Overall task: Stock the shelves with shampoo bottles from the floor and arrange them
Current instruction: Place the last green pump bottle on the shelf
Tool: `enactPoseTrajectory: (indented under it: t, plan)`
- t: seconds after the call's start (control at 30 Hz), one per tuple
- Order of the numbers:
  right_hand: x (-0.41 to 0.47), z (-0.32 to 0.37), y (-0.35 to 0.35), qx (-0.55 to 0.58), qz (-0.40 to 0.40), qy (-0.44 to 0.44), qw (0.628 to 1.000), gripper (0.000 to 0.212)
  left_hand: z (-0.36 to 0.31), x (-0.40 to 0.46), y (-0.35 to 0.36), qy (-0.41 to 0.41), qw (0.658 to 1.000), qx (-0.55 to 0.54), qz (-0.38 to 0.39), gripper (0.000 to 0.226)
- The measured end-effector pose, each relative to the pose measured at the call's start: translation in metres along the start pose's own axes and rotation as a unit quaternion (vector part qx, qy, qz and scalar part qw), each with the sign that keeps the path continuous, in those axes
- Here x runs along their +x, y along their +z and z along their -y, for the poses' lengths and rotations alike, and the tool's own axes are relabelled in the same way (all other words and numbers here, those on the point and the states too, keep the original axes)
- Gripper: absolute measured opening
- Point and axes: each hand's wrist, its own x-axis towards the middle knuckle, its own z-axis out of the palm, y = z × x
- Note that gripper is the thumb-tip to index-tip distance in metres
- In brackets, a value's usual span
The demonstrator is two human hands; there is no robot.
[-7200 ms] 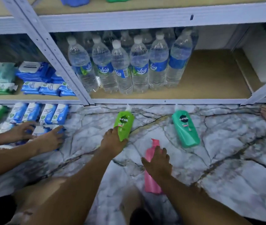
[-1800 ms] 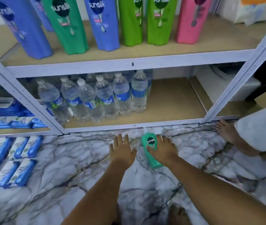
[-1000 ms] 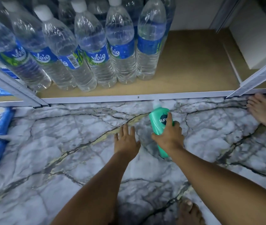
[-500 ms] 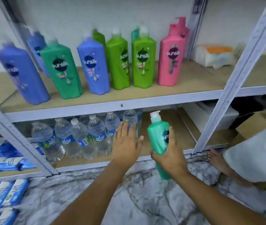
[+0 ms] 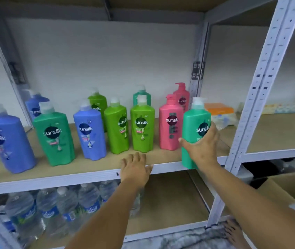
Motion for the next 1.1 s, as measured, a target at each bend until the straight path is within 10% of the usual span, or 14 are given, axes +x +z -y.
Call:
enactPoseTrajectory:
  t: [1.1]
  plan:
    - [0.083,-0.068,0.06,-0.046,-0.079,-0.039,0.995,0.122,0.004,0.006,0.028,-0.001,0.995,0.027,-0.091,0.074]
